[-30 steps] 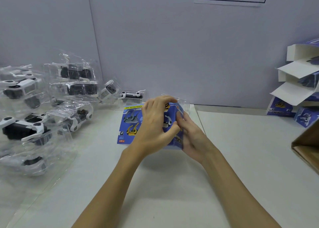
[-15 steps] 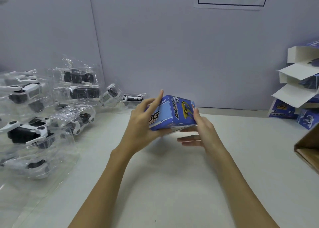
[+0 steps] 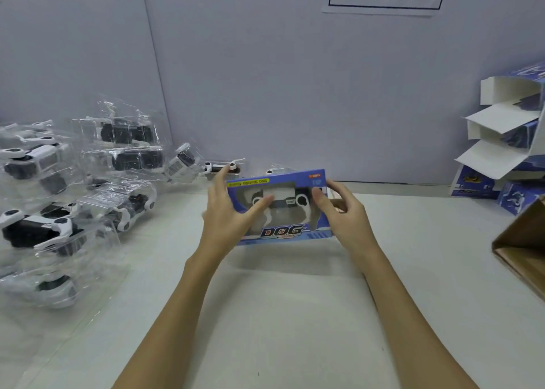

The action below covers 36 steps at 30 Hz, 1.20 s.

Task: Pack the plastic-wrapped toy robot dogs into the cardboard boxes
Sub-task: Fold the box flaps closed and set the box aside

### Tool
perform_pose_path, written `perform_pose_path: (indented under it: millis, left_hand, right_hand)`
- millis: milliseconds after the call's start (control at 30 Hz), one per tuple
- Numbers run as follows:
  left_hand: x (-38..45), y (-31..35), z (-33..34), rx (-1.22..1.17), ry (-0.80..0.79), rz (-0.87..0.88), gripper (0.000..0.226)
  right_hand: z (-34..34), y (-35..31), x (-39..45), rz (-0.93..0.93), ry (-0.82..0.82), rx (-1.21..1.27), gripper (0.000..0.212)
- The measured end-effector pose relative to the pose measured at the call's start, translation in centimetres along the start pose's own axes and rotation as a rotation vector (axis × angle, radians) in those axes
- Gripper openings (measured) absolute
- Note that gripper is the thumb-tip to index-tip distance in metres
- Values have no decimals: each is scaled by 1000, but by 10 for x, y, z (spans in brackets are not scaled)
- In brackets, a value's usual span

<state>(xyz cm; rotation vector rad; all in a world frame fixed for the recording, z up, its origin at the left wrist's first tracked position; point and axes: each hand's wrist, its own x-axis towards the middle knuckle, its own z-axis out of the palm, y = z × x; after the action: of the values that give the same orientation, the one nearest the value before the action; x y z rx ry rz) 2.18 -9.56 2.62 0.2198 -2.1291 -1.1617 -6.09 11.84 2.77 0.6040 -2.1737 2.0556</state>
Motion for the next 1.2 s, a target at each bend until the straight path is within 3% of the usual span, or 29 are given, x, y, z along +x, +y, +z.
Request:
perform_pose_path:
  millis: [100, 200, 267, 333, 400, 600, 700, 767, 833, 933, 1067, 1133, 1200]
  left_hand:
    - [0, -3, 0, -494, -114, -212, 84]
    - [2, -5, 5, -617, -156, -238, 56]
    - [3, -7, 11, -676, -145, -247, 45]
    - [1, -7, 15, -690, -120, -229, 42]
    - [0, -7, 17, -701, -87, -206, 41]
    - [1, -11, 3, -723, -73, -161, 45]
    - [4, -13, -5, -731, -130, -172, 46]
    - [7, -14, -10, -731, -188, -179, 42]
    - [9, -15, -9, -738, -140, -207, 40]
    - [8, -14, 1, -753, -50, -291, 54]
    - [8, -14, 3, -820, -112, -276, 40]
    - [8, -14, -1, -798, -79, -228, 39]
    - [7, -13, 0, -771, -69, -205, 44]
  right_hand:
    - [5, 1, -2, 126, 85, 67, 39]
    - [3, 0, -1, 111, 78, 172, 38]
    - [4, -3, -1, 11, 19, 140, 51]
    - [10, -3, -3, -41, -33, 37, 64]
    - [16, -1, -5, -41, -57, 30, 64]
    - [7, 4, -7, -12, -188, 151, 30]
    - [1, -5, -8, 58, -198, 172, 55]
    - [-9, -9, -6, 74, -251, 107, 58]
    - [-16, -14, -7, 106, -291, 74, 57]
    - [-12, -17, -10, 114, -200, 166, 52]
    - [-13, -22, -12, 188, -277, 283, 72]
    - [-22, -24, -11, 196, -281, 200, 78]
    - [-24, -22, -12, 215, -381, -24, 64]
